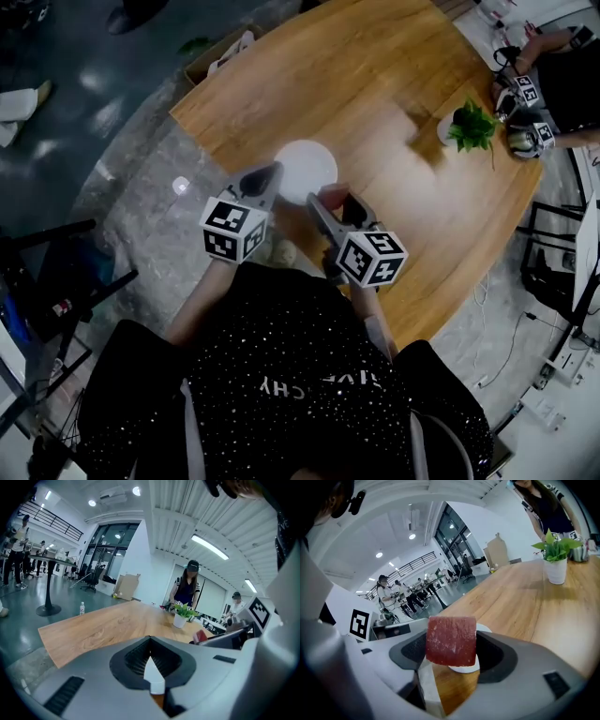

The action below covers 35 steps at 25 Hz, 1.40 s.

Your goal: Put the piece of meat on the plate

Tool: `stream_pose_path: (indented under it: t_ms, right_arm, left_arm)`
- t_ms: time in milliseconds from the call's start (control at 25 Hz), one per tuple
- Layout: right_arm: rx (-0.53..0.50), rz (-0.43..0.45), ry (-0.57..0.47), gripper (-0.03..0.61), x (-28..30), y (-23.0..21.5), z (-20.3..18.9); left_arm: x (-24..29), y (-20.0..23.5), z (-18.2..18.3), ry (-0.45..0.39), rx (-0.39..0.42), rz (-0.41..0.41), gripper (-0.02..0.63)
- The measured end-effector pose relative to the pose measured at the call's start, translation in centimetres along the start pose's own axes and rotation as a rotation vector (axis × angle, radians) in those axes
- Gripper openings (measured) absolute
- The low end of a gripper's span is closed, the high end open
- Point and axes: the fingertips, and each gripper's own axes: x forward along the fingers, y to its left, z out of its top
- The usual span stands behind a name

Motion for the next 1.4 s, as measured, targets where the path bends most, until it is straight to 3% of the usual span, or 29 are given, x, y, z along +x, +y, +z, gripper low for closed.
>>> stream_pose_path:
  t_ms: [160,520,720,880,1080,1200,1400]
  right_arm:
    - [-0.056,-0.027,0.061,0.316,2.0,-1.0,0.0]
    - [-0.172,-0.05,0.353,0.316,6.9,-2.5,-2.9]
    - [-0.341,-0.081,0.456,0.316,8.6,-2.8,-3.6]
    - [-0.434,-0.089,0.459,0.315,9.5,-2.4,-3.4]
    - [-0.525,-0.081,0.39,0.313,10.7,-1.5,-1.6]
    - [-0.542,-0.066,0.345,0.313,11.5,-0.9,-0.4]
    - [-0.561,-0.078,0.381,0.313,12.5,-1.5,-1.4]
  left_arm:
    - [1.5,1.6,0.8,0.006,0.011,-0.012,0.006]
    - [4.8,3.2,0.7,0.042,0.062,-0.079,0.006]
    - [5.7,3.3,-0.1,0.047,0.032,-0.109,0.006]
    - [5.5,4.4,-0.5,0.043,-0.007,-0.101,0.006]
    - [5.5,5.0,-0.9,0.045,-0.016,-0.086,0.006]
    - [5.4,5.7,-0.9,0.04,-0.026,-0.071,0.006]
    - [5.1,6.2,-0.9,0.042,-0.032,-0.06,0.006]
